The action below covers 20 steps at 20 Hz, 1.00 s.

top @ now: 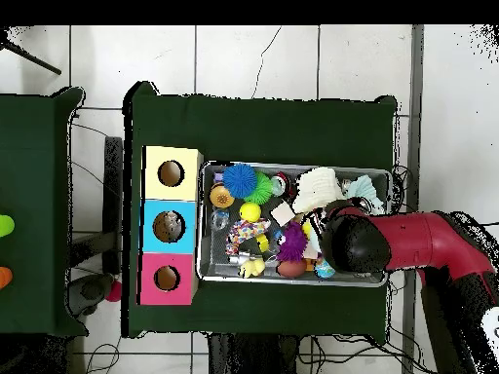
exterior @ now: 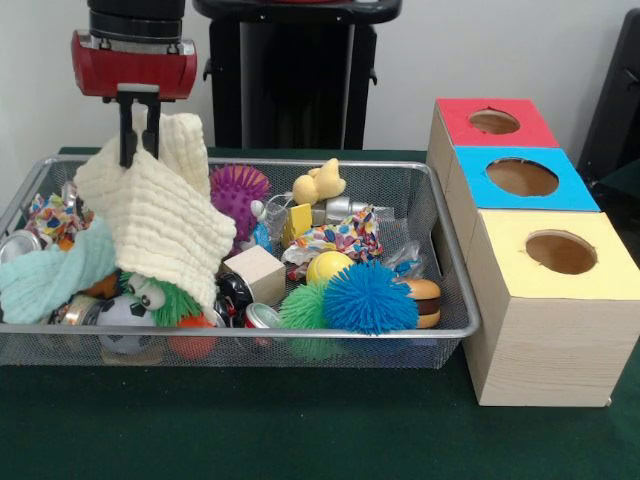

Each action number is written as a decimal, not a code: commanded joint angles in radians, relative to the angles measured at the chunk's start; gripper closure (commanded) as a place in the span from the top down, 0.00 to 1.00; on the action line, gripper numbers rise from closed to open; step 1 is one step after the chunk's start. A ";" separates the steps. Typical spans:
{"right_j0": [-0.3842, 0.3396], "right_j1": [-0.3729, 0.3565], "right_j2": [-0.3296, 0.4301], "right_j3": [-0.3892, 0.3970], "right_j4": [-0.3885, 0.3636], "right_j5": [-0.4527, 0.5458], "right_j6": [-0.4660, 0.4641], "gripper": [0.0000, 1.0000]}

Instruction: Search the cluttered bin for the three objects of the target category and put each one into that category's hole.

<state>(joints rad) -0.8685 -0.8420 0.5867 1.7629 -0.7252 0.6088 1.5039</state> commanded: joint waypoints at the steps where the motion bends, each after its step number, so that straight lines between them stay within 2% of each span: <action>1: 0.052 0.037 0.026 0.005 -0.093 0.046 -0.177 0.00; 8: 0.082 0.105 -0.014 0.035 -0.019 0.018 0.009 0.00; 12: 0.104 0.108 -0.030 0.047 -0.018 0.002 0.043 0.00; 13: 0.107 0.109 -0.033 0.048 -0.016 -0.003 0.045 1.00; 16: 0.103 0.111 -0.033 0.051 -0.017 -0.013 0.047 1.00; 20: 0.102 0.111 -0.017 0.047 -0.028 -0.013 0.004 1.00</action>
<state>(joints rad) -0.7676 -0.7593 0.5866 1.7711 -0.7533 0.6086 1.5039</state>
